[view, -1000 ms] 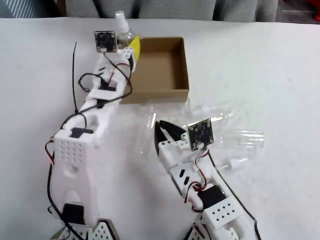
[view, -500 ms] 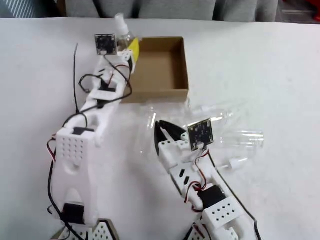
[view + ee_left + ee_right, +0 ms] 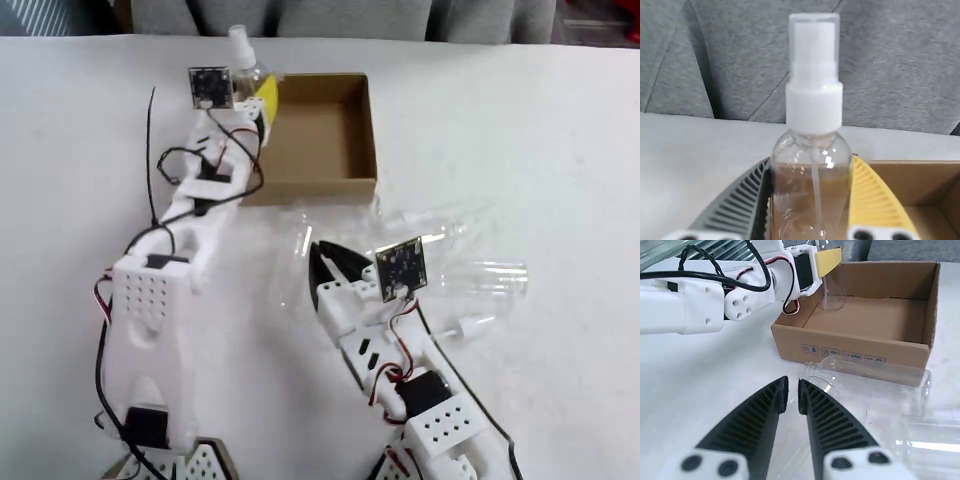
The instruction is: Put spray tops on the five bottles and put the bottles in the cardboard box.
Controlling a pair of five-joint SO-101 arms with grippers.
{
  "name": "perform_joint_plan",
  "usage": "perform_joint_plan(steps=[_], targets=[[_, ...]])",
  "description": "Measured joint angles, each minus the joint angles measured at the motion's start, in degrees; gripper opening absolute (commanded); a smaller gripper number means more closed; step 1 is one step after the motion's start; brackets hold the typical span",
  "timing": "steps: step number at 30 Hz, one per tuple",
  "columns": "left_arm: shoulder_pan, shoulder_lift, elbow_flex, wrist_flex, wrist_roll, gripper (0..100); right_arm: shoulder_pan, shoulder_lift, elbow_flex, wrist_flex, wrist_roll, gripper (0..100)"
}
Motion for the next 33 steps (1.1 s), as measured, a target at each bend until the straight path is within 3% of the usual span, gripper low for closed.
perform_joint_plan(steps=[5,33], targets=[[-0.26,-0.09,-0.18,2.37,-0.18,26,0.0,0.0,0.0,0.0,0.0,1.6],[-0.44,-5.8,6.95,4.22,-0.26,26,0.0,0.0,0.0,0.0,0.0,1.6]])
